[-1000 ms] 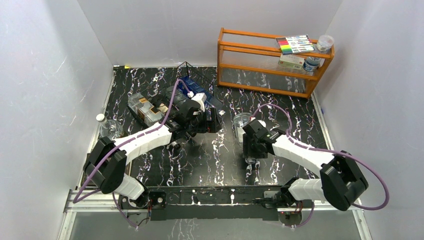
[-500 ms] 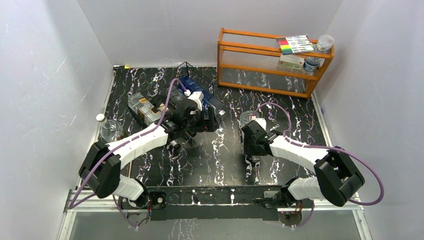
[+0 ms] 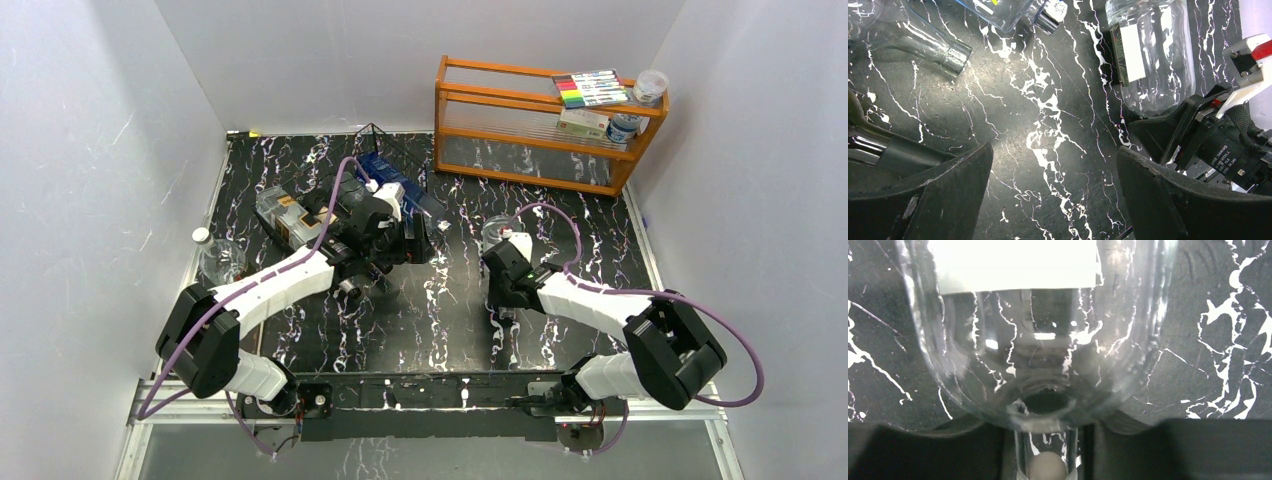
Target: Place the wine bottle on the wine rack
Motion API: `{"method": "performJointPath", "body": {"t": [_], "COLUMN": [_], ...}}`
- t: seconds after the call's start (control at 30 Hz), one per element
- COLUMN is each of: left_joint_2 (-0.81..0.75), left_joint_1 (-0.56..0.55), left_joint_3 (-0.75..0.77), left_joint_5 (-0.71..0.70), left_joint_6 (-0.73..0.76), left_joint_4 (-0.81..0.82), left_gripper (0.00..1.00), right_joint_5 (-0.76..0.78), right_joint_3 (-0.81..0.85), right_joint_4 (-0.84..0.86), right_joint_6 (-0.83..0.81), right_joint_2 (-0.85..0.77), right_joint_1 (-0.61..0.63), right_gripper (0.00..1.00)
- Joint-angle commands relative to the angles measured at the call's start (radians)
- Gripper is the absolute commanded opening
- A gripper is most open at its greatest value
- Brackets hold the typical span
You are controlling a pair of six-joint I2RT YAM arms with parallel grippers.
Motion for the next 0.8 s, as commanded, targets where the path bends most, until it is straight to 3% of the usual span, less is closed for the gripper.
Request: {"method": "performJointPath", "body": {"t": [0.0,0.1,0.13,0.33,0.77], "left_joint_2": [-0.064,-0.071,-0.071,-0.08,-0.084], "left_joint_1": [0.007,0.009,0.01,0.014,0.028], "left_joint_3": [0.008,0.008,0.009,0.025,0.049], "left_joint_5": [-0.012,-0.014,-0.015,-0.018,-0.021], "left_joint_6": [0.01,0.011,0.012,0.019,0.03], "left_joint_4": [-0.014,-0.017,-0.017,-0.029,-0.052], "left_gripper": [0.93,0.93,0.93,0.93,0.93], "right_joint_5": [0.022,0.036,0.04,0.059,0.096], "right_joint_3": [-0.041,-0.036,-0.035,-0.044,-0.148], "right_joint_4": [0.021,0.014,0.014,0.061,0.338], "right_joint_6": [0.019,0.021,0.021,-0.02,-0.155], "right_joint_2": [0.028,0.036,0.035,-0.026,-0.223], "right_joint_1": [-0.001,-0.001,-0.002,-0.002,-0.001], "right_gripper": [0.39,0.04,0.0,0.0,0.0]}}
